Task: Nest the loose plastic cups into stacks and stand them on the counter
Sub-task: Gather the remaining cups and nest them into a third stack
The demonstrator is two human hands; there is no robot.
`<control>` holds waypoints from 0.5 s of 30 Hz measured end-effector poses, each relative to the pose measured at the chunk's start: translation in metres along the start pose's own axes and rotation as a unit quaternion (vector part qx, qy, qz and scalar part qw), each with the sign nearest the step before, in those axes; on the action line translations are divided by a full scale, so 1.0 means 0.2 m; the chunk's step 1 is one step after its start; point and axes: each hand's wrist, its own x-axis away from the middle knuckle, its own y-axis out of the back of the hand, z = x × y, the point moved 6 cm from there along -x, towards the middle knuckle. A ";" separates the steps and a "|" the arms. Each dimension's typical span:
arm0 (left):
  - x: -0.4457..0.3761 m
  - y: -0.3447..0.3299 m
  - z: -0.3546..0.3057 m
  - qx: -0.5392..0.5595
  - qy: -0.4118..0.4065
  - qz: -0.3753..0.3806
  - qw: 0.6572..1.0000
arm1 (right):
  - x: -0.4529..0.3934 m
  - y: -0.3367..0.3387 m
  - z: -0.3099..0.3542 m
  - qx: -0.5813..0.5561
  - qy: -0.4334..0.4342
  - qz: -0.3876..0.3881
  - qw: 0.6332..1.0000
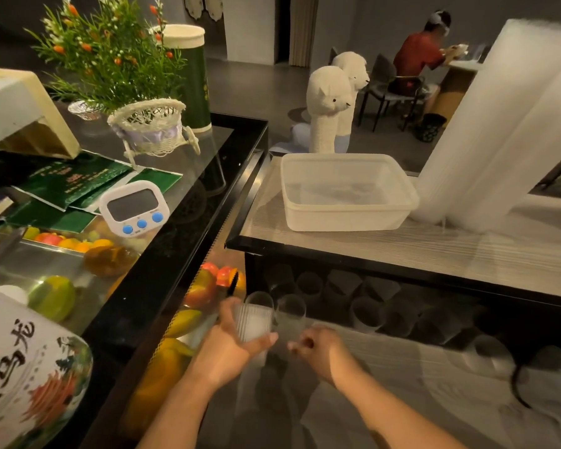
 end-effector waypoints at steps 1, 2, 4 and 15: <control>0.00 -0.01 0.00 0.003 -0.001 0.007 1.000 | 0.00 0.06 -0.03 -0.062 -0.024 -0.037 0.997; 0.00 -0.02 -0.01 0.009 -0.005 0.016 1.000 | 0.01 0.13 -0.05 -0.120 -0.038 -0.077 0.989; 0.00 -0.04 -0.01 0.019 -0.010 0.045 0.999 | 0.04 0.27 -0.05 -0.221 -0.022 -0.133 0.966; 0.03 -0.04 -0.10 0.037 -0.074 0.077 0.994 | 0.08 0.36 0.23 -0.229 0.111 -0.033 0.967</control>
